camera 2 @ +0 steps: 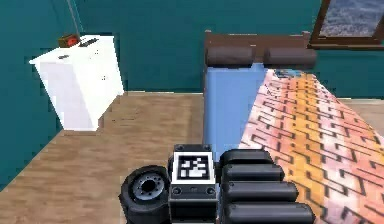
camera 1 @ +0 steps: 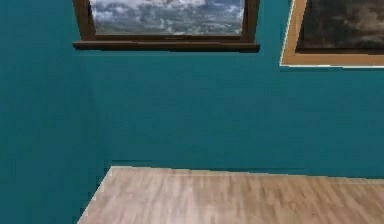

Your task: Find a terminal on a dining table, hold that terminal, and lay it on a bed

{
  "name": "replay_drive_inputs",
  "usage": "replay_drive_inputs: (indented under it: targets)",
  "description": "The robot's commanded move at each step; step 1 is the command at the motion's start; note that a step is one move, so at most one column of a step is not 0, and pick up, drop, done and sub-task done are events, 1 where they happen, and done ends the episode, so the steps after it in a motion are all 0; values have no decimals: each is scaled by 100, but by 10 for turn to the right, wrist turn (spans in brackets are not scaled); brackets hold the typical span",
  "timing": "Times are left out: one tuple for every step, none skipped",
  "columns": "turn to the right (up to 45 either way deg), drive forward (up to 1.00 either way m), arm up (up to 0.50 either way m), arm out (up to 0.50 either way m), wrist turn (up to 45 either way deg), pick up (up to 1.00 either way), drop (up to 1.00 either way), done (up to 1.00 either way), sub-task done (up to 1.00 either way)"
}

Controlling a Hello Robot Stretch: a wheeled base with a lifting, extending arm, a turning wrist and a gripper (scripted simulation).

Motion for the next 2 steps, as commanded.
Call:
replay_drive_inputs:
  targets:
    - [450, 0, 0, 0, 0, 0, 0, 0, 0]
    - [60, 0, 0, 0, 0, 0, 0, 0, 0]
